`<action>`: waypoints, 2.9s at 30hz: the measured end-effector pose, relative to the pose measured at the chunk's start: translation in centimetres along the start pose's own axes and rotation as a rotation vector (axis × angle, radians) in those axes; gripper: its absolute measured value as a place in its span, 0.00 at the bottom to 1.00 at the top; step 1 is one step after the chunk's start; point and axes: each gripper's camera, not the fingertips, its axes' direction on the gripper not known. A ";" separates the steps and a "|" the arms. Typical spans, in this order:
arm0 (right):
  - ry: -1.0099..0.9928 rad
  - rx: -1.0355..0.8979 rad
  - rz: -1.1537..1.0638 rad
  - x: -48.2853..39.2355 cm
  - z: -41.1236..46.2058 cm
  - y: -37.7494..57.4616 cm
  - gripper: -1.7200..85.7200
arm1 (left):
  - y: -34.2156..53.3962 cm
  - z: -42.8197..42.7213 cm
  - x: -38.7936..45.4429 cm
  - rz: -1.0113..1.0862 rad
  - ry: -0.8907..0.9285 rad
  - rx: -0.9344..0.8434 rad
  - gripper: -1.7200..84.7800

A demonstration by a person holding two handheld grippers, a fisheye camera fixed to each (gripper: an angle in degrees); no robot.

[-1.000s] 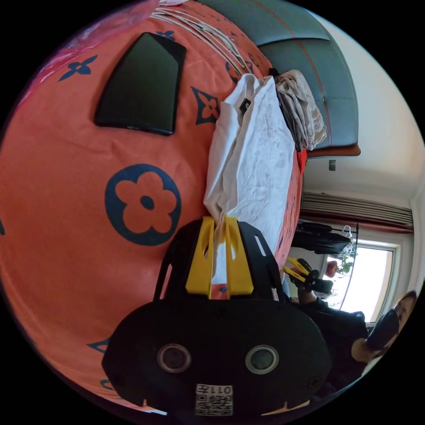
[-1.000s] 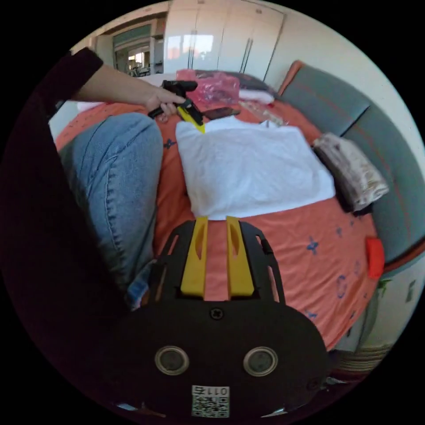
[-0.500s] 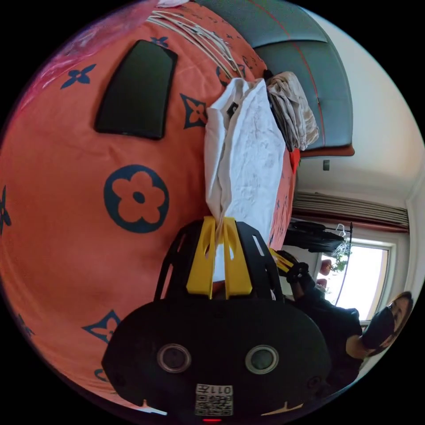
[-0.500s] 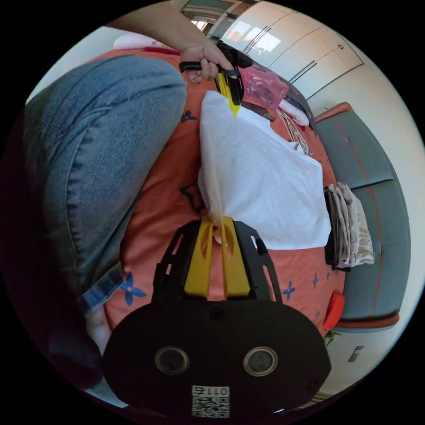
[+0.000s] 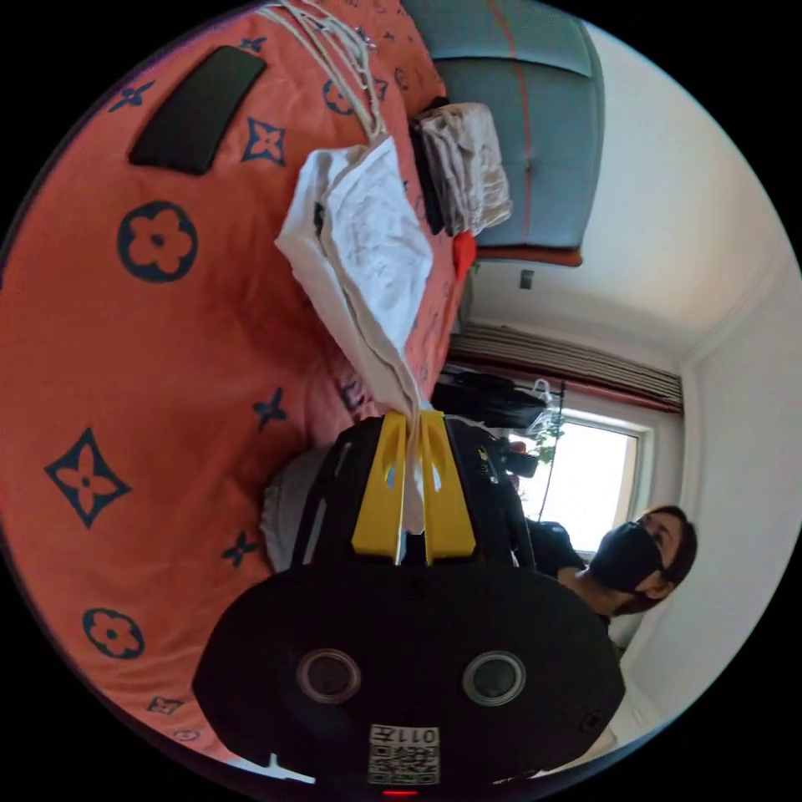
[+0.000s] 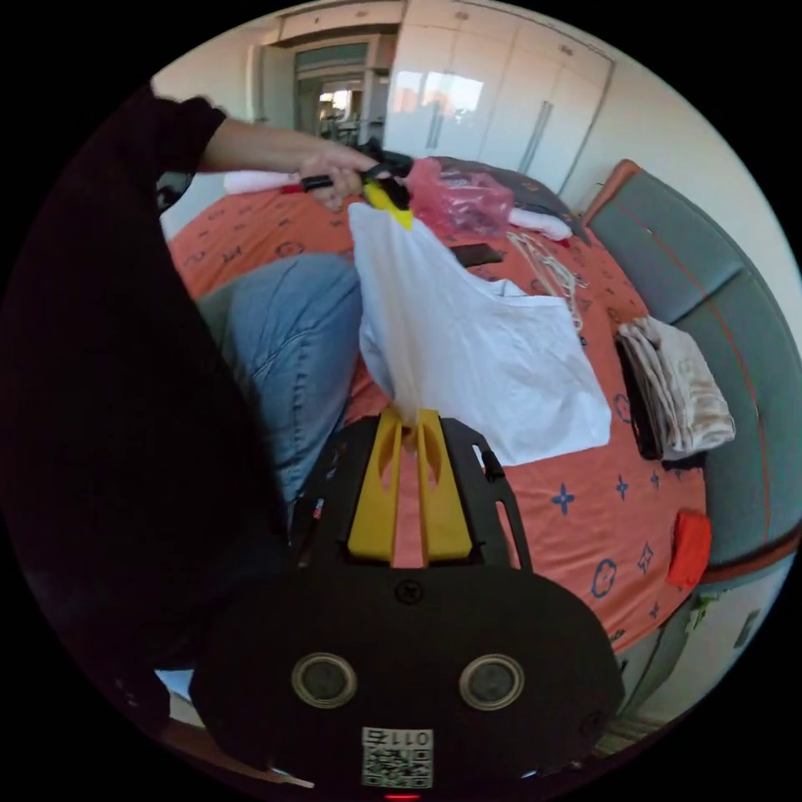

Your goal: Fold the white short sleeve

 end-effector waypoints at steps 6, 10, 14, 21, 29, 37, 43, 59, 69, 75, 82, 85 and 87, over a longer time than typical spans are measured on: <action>0.050 0.046 0.348 17.9 -1.3 -1.3 0.07 | -9.1 2.4 1.9 0.056 0.053 0.189 0.07; -0.078 -0.047 0.565 30.0 2.2 -1.5 0.07 | -14.0 5.9 -2.2 -0.119 0.155 0.332 0.10; -0.155 -0.141 0.794 36.9 6.6 0.3 0.10 | -14.2 8.0 -5.3 -0.103 0.368 0.523 0.13; -0.281 0.054 0.969 43.1 5.3 3.5 0.14 | -11.4 12.0 -3.2 0.332 0.061 0.257 0.05; -0.106 0.213 0.649 34.0 -0.6 1.2 0.03 | -8.8 27.6 -2.0 0.617 -0.598 0.123 0.02; -0.208 0.059 1.090 39.8 7.9 2.0 0.03 | -5.2 30.7 -8.0 0.433 -0.502 0.213 0.03; -0.051 0.255 0.955 33.3 4.2 2.6 0.08 | 2.4 36.6 -7.9 0.849 -1.002 0.113 0.08; 0.836 -0.258 0.000 -2.8 18.9 -5.7 0.17 | 12.7 62.6 -19.7 1.557 -1.964 -0.057 0.16; 0.943 -0.330 -0.174 -8.4 24.4 -7.2 0.15 | 14.3 69.9 -22.6 1.647 -2.035 -0.001 0.16; 0.918 -0.348 -0.112 -10.5 25.0 -7.8 0.12 | 16.2 73.0 -23.5 1.665 -2.041 0.021 0.13; 0.759 -0.337 0.010 -11.3 21.9 -9.9 0.09 | 17.3 77.3 -23.8 1.636 -2.051 -0.035 0.13; 0.624 -0.305 0.121 -9.6 18.2 -11.2 0.08 | 17.8 79.3 -24.2 1.659 -2.107 -0.019 0.13; 0.643 -0.288 0.130 -9.1 16.4 -11.6 0.08 | 17.5 80.2 -23.7 1.631 -2.113 -0.002 0.12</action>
